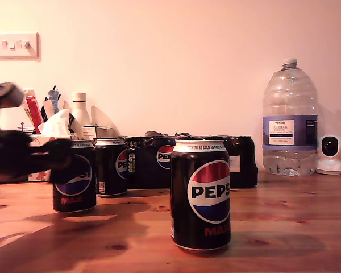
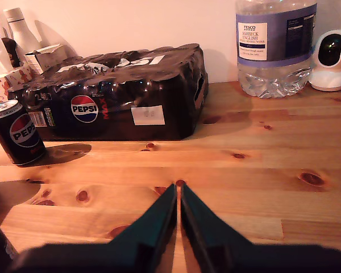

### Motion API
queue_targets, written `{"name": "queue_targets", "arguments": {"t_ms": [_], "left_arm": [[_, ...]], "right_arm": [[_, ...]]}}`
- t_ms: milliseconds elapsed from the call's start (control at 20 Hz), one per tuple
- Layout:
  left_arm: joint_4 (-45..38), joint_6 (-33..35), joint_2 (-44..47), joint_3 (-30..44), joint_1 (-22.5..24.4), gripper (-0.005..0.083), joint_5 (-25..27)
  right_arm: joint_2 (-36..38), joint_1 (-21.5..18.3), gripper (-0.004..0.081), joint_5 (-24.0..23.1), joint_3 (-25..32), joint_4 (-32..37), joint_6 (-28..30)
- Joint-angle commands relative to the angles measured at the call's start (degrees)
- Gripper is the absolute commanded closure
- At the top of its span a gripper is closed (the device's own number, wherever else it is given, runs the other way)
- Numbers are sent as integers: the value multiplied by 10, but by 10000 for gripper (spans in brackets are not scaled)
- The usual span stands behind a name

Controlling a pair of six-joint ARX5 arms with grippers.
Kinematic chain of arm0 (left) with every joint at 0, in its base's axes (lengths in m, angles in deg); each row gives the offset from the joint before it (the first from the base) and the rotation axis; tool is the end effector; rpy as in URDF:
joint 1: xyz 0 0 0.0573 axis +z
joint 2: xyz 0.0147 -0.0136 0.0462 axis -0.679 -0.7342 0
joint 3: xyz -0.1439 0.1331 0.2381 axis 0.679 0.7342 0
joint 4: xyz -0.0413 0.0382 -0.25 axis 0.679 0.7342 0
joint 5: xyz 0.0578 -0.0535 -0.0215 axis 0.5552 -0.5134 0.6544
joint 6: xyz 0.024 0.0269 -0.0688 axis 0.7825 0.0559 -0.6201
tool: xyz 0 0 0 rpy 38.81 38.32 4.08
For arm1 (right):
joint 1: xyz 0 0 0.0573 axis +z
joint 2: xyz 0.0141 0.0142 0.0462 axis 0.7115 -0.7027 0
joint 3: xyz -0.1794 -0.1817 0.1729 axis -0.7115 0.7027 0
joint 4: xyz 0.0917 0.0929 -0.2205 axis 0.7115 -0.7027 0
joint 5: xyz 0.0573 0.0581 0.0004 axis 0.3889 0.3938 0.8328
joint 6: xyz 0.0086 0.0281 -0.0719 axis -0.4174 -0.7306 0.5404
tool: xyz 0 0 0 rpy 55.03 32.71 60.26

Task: Stack up the Pepsi cans on top of each other

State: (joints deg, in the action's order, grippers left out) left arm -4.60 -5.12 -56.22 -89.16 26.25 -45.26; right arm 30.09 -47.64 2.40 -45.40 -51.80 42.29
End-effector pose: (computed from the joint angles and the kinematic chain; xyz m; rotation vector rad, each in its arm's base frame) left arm 0.3081 -0.1031 0.1323 0.0146 0.2029 -0.4676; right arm 0.0858 0.0128 0.1741 0.1049 0.1802 0.2127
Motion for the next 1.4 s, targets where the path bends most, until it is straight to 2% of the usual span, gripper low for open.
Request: {"name": "queue_targets", "arguments": {"t_ms": [0,400,600,700,900,1100,1350], "left_arm": [[10,4,-15,-8,-2,13,2],[79,18,-17,-52,-2,36,-1],[84,29,-17,-52,-2,252,-14],[84,30,-17,-52,-2,299,-14],[83,33,-16,-52,-4,300,-14],[89,33,-3,-52,-15,340,-14],[134,33,59,-52,-43,340,-14]], "right_arm": [[-1,-3,782,2,10,2,-2],[-1,-3,782,2,10,1,-2],[-1,-3,782,2,10,-1,-2],[-1,-3,782,2,10,-4,-2],[-1,-3,782,2,10,-7,-2],[-1,-3,782,2,10,-7,-2],[0,-3,782,2,10,-8,-2]]}}
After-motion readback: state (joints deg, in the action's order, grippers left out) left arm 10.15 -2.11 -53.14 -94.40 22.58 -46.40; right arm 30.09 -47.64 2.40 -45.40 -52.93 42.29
